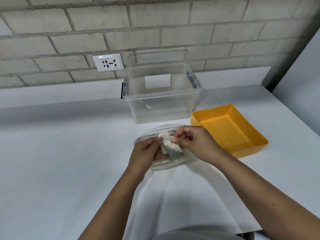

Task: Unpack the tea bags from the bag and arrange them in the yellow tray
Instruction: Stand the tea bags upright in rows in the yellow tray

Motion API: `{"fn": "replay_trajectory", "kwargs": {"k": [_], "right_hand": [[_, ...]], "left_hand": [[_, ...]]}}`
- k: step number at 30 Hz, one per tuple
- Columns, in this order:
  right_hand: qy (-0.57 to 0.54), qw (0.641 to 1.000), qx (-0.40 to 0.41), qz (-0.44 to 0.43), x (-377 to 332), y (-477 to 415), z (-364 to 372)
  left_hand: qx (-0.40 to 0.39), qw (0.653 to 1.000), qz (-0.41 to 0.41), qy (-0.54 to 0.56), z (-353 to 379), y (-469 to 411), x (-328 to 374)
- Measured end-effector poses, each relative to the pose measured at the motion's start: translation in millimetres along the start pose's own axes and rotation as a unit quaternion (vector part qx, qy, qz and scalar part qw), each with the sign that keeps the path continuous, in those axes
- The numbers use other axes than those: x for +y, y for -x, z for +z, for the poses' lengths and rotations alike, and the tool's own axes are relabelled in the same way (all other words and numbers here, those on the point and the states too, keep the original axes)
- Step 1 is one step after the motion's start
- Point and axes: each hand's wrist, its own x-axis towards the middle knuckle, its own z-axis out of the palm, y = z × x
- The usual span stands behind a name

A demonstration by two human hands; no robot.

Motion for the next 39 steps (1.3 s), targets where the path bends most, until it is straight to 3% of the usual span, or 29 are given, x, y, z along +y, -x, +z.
{"fn": "replay_trajectory", "kwargs": {"k": [5,9,11,13,16,20,23,28,36,39], "right_hand": [[-0.041,0.997,0.046,0.049,5,-10,14],[-0.059,0.996,0.03,0.055,9,-12,21],[0.069,0.998,0.012,0.008,16,-12,21],[0.231,0.971,-0.038,-0.042,21,-11,22],[0.321,0.944,-0.067,-0.04,25,-9,28],[0.306,0.949,-0.054,-0.058,25,-8,30],[0.237,0.967,-0.057,-0.07,15,-10,21],[0.116,0.985,-0.119,-0.041,-9,-21,11],[0.145,0.988,-0.033,-0.038,-5,-31,17],[0.146,0.988,-0.035,-0.038,-4,-32,19]], "left_hand": [[-0.027,0.999,-0.013,0.01,-2,3,1],[0.051,0.996,0.041,-0.059,-12,-1,-2],[0.094,0.99,0.058,-0.083,-19,-4,-1],[0.118,0.985,0.068,-0.105,-25,-7,0],[0.131,0.98,0.082,-0.122,-28,-8,1],[0.135,0.977,0.086,-0.142,-29,-9,-2],[0.132,0.977,0.081,-0.143,-31,-8,-2],[0.052,0.989,0.064,-0.12,-24,-8,0],[0.013,0.999,0.012,-0.037,-14,1,4],[-0.002,0.996,0.026,-0.081,-13,0,0]]}}
